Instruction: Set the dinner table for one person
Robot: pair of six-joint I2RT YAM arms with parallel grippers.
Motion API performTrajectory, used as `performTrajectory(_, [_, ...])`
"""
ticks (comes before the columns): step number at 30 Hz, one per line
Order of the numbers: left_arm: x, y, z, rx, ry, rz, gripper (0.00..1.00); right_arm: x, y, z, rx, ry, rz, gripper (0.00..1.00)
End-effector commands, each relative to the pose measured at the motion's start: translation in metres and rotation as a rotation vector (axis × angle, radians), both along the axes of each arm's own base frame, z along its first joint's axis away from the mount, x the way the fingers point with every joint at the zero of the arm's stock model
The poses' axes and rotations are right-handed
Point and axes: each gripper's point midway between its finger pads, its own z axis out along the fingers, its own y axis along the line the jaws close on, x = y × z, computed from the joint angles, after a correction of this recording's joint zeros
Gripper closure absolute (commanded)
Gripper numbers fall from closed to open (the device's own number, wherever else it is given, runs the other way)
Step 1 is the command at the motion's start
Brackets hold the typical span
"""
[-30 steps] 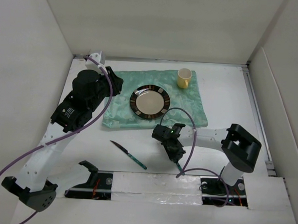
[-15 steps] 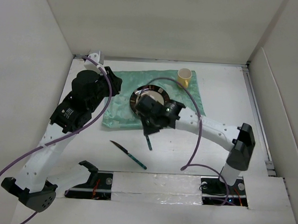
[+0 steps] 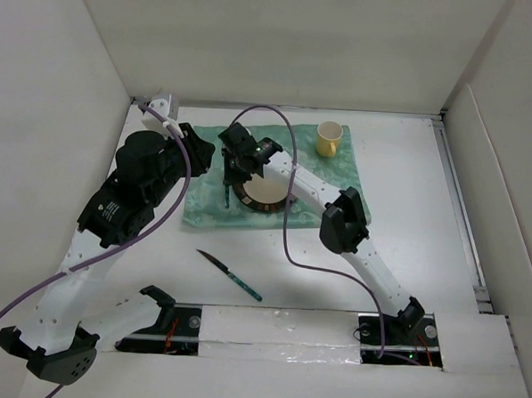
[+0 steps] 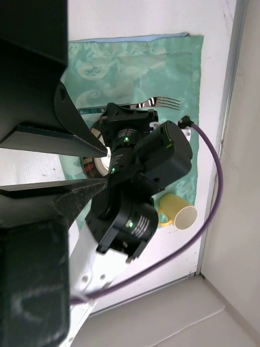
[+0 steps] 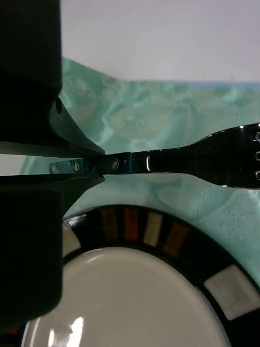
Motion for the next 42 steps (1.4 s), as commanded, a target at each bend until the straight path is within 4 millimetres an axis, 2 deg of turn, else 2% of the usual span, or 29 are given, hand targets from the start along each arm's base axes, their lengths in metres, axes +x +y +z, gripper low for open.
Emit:
performTrajectory(1, [-0.003,-0.002,0.005,-0.013,-0.016,-0.022,0.80,0.009,0.026,0.040,0.160,-0.048,0.018,1.00])
performTrajectory(6, [-0.003,-0.003,0.002,-0.004,-0.012,-0.030,0.80,0.007,0.031,0.011,0.146,0.004,0.019,1.00])
performTrajectory(13, [-0.003,-0.005,-0.004,-0.002,-0.004,-0.039,0.80,0.007,0.035,-0.017,0.143,0.044,0.001,1.00])
performTrajectory(15, [-0.003,-0.005,-0.007,0.002,0.001,-0.039,0.80,0.003,0.040,-0.021,0.142,0.051,0.012,1.00])
performTrajectory(20, [-0.001,-0.004,-0.007,0.008,-0.002,-0.031,0.80,0.000,0.037,-0.032,0.124,0.075,0.001,0.99])
performTrajectory(21, [-0.001,-0.004,-0.006,0.007,-0.003,-0.031,0.80,0.000,0.036,-0.033,0.118,0.075,-0.001,0.98])
performTrajectory(22, [-0.001,-0.004,-0.006,0.007,-0.003,-0.033,0.80,0.000,0.036,-0.032,0.118,0.072,0.000,0.92])
performTrajectory(24, [0.000,-0.005,-0.007,0.006,-0.001,-0.034,0.80,-0.004,0.038,-0.023,0.123,0.058,0.013,0.82])
performTrajectory(25, [0.000,-0.006,-0.008,0.005,0.001,-0.035,0.80,-0.003,0.039,-0.015,0.134,0.047,0.017,0.73])
performTrajectory(26, [0.001,-0.007,-0.007,0.003,0.000,-0.035,0.80,-0.003,0.039,-0.008,0.138,0.031,0.026,0.68])
performTrajectory(27, [0.002,-0.007,-0.008,0.005,0.001,-0.035,0.80,-0.002,0.040,0.014,0.163,0.001,0.032,0.65])
performTrajectory(28, [0.003,-0.006,-0.007,0.003,-0.002,-0.029,0.80,-0.001,0.040,0.027,0.179,-0.026,0.044,0.58])
performTrajectory(30, [0.004,-0.005,-0.003,0.001,-0.009,-0.021,0.80,0.000,0.039,0.054,0.207,-0.071,0.055,0.52])
performTrajectory(31, [0.006,-0.005,-0.002,0.005,-0.011,-0.014,0.80,-0.002,0.036,0.081,0.234,-0.108,0.061,0.50])
performTrajectory(32, [0.007,-0.004,-0.002,0.010,-0.011,-0.009,0.80,-0.003,0.032,0.092,0.235,-0.126,0.069,0.49])
performTrajectory(33, [0.009,-0.004,0.002,0.009,-0.019,-0.003,0.80,-0.010,0.030,0.101,0.228,-0.146,0.078,0.49])
performTrajectory(34, [0.010,-0.002,0.005,0.013,-0.027,0.008,0.80,-0.014,0.021,0.137,0.257,-0.195,0.078,0.52])
performTrajectory(35, [0.011,-0.001,0.005,0.019,-0.025,0.011,0.80,-0.030,0.014,0.119,0.199,-0.177,0.107,0.57])
performTrajectory(36, [0.012,0.000,0.010,0.019,-0.036,0.020,0.80,-0.037,0.007,0.119,0.174,-0.196,0.108,0.63])
performTrajectory(37, [0.014,0.003,0.013,0.022,-0.042,0.036,0.80,-0.055,0.012,0.124,0.189,-0.220,0.142,0.83])
performTrajectory(38, [0.015,0.004,0.013,0.024,-0.044,0.043,0.80,-0.080,-0.008,0.111,0.151,-0.200,0.168,0.96])
performTrajectory(39, [0.015,0.005,0.017,0.021,-0.053,0.052,0.80,-0.092,-0.008,0.112,0.179,-0.226,0.183,1.00])
performTrajectory(40, [0.016,0.007,0.019,0.021,-0.060,0.063,0.80,-0.119,-0.007,0.104,0.178,-0.220,0.228,1.00])
performTrajectory(41, [0.018,0.007,0.020,0.021,-0.058,0.066,0.80,-0.147,-0.027,0.077,0.134,-0.189,0.263,1.00])
performTrajectory(42, [0.018,0.007,0.024,0.018,-0.065,0.071,0.81,-0.189,-0.028,0.065,0.127,-0.210,0.327,1.00])
